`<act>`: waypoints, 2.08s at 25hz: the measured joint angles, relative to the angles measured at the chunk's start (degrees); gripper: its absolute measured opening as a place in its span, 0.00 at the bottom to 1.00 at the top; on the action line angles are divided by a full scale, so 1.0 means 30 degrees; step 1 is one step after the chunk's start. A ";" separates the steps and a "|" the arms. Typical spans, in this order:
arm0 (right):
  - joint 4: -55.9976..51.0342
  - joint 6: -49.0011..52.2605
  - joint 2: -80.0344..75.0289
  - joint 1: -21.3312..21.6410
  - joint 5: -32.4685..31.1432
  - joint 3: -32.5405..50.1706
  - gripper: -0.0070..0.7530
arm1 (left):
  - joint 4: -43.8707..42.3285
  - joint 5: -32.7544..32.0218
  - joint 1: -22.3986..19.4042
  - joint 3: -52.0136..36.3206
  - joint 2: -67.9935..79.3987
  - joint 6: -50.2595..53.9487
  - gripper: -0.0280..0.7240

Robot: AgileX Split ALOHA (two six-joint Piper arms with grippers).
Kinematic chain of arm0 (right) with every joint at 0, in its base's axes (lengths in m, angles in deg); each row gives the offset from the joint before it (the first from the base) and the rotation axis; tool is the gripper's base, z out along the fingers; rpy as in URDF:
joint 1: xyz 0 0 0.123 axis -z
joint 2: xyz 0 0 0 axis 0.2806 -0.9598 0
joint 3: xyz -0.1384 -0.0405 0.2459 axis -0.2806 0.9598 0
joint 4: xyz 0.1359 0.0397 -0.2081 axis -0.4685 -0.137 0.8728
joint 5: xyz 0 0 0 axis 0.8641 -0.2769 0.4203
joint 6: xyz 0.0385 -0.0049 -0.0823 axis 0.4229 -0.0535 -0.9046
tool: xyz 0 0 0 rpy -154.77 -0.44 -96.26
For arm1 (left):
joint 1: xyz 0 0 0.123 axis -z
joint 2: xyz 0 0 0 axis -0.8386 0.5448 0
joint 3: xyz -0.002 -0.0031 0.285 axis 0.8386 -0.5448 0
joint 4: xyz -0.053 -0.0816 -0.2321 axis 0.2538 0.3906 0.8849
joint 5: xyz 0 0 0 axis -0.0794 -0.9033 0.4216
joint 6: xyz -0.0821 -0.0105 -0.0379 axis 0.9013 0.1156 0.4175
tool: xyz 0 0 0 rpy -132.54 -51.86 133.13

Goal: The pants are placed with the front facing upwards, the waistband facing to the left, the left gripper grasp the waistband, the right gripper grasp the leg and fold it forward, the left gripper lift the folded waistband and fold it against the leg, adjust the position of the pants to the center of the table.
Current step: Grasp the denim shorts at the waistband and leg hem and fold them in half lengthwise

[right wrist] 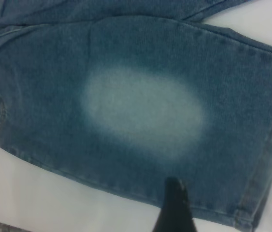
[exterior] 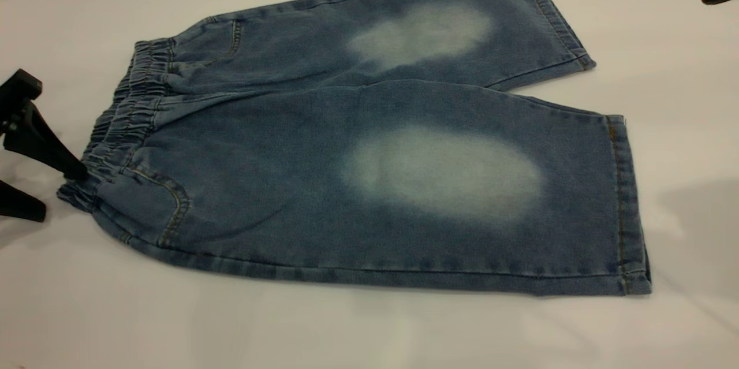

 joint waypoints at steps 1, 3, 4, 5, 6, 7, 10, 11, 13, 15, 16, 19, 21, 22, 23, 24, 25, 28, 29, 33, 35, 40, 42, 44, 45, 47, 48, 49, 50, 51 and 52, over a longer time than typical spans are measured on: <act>0.0000 0.0000 0.0000 0.0000 0.0000 0.0000 0.62 | 0.0201 0.0000 0.0000 0.0000 0.0092 -0.0181 0.66; 0.0000 0.0000 0.0000 0.0000 0.0000 0.0000 0.62 | 0.0687 -0.0148 0.0000 0.0000 0.0145 -0.0671 0.66; 0.0000 0.0000 0.0000 0.0000 0.0000 0.0000 0.62 | 0.0922 -0.0309 0.0000 0.0000 0.0145 -0.0953 0.66; 0.0000 0.0000 0.0000 0.0000 0.0000 0.0000 0.62 | 0.1244 -0.0495 0.0000 0.0000 0.0145 -0.1223 0.66; 0.0000 0.0000 0.0000 0.0000 0.0000 0.0000 0.62 | 0.1579 -0.0558 0.0000 0.0000 0.0145 -0.1572 0.65; 0.0000 0.0000 0.0000 0.0000 0.0000 0.0000 0.62 | 0.1933 -0.0540 0.0000 0.0000 0.0145 -0.1867 0.65; 0.0000 0.0000 0.0000 0.0000 0.0000 0.0000 0.62 | 0.2657 -0.0221 0.0000 0.0000 0.0223 -0.2478 0.64; 0.0000 0.0000 0.0000 0.0000 0.0000 0.0000 0.62 | 0.2657 -0.0121 0.0000 0.0000 0.0336 -0.2478 0.64; 0.0000 0.0000 0.0000 0.0000 0.0000 0.0000 0.62 | 0.2533 -0.0151 0.0000 0.0000 0.0629 -0.2461 0.63; 0.0000 -0.0020 0.0000 0.0000 0.0000 0.0000 0.62 | 0.2782 -0.0306 0.0000 0.0015 0.0827 -0.2461 0.63; 0.0000 -0.0020 0.0000 0.0000 0.0000 0.0000 0.62 | 0.2843 -0.0358 0.0000 0.0034 0.0927 -0.2461 0.63; 0.0000 -0.0020 0.0000 0.0000 0.0000 0.0000 0.62 | 0.2862 -0.0372 0.0000 0.0034 0.1098 -0.2461 0.60; 0.0000 -0.0020 0.0000 0.0000 0.0000 0.0000 0.62 | 0.2788 -0.0159 0.0000 0.0034 0.1098 -0.2461 0.54; 0.0000 -0.0020 0.0000 0.0000 0.0000 0.0000 0.62 | 0.2745 -0.0045 0.0000 0.0034 0.1112 -0.2461 0.49; 0.0000 -0.0020 0.0000 0.0000 0.0000 0.0000 0.62 | 0.2745 0.0087 0.0000 0.0034 0.1120 -0.2461 0.44; 0.0000 0.0030 0.0000 0.0000 -0.0062 0.0000 0.62 | 0.2745 0.0226 0.0000 0.0034 0.1138 -0.2461 0.37; 0.0000 0.0221 0.0000 0.0000 -0.0199 0.0000 0.62 | 0.2745 0.0284 0.0000 0.0018 0.1163 -0.2461 0.31; -0.0015 0.0903 -0.0119 0.0000 -0.1274 0.0109 0.62 | 0.2745 0.0372 0.0017 0.0018 0.1170 -0.2461 0.20; -0.0029 0.1205 -0.0258 0.0000 -0.1655 0.0290 0.62 | 0.2728 0.0372 0.0017 0.0001 0.1105 -0.2491 0.20; -0.0305 0.2037 -0.1425 0.0000 -0.1830 0.1451 0.62 | 0.2671 0.0333 0.0017 0.0001 0.0470 -0.2645 0.20; -0.0756 0.2037 -0.2285 0.0000 -0.1651 0.1790 0.62 | 0.2983 0.0135 0.0036 0.0001 0.0098 -0.2978 0.20; -0.2655 0.1145 -0.4890 0.0000 -0.1945 0.1960 0.62 | 0.3110 -0.0578 0.0297 0.0001 -0.0121 -0.2994 0.20; -0.3276 0.0284 -0.5923 0.0000 -0.2648 0.2058 0.62 | 0.3128 -0.0786 0.0660 0.0001 -0.0137 -0.2994 0.20; -0.3954 -0.0549 -0.7090 0.0000 -0.3031 0.2058 0.62 | 0.3155 -0.0786 0.1095 0.0001 -0.0148 -0.3012 0.20; -0.4125 -0.0862 -0.7592 0.0000 -0.3257 0.2058 0.62 | 0.3155 -0.0786 0.1352 0.0001 -0.0148 -0.3021 0.20; -0.4621 -0.1535 -0.8829 0.0000 -0.3335 0.2058 0.62 | 0.3175 -0.0822 0.1796 0.0001 -0.0148 -0.3100 0.20; -0.4979 -0.1857 -0.9445 0.0000 -0.3317 0.2058 0.62 | 0.3175 -0.0851 0.1976 0.0001 -0.0148 -0.3118 0.20; -0.5316 -0.2235 -0.9973 0.0000 -0.3317 0.2058 0.62 | 0.3197 -0.0889 0.2089 0.0001 -0.0148 -0.3174 0.20; -0.5751 -0.2743 -1.0587 0.0000 -0.3317 0.2058 0.62 | 0.3272 -0.0890 0.2148 0.0001 -0.0148 -0.3194 0.20; -0.6286 -0.3253 -1.1204 0.0000 -0.3317 0.2058 0.62 | 0.3413 -0.0927 0.2148 0.0001 -0.0148 -0.3285 0.20; -0.6883 -0.3694 -1.1812 0.0000 -0.3173 0.2058 0.62 | 0.3573 -0.0950 0.2148 0.0001 -0.0148 -0.3419 0.20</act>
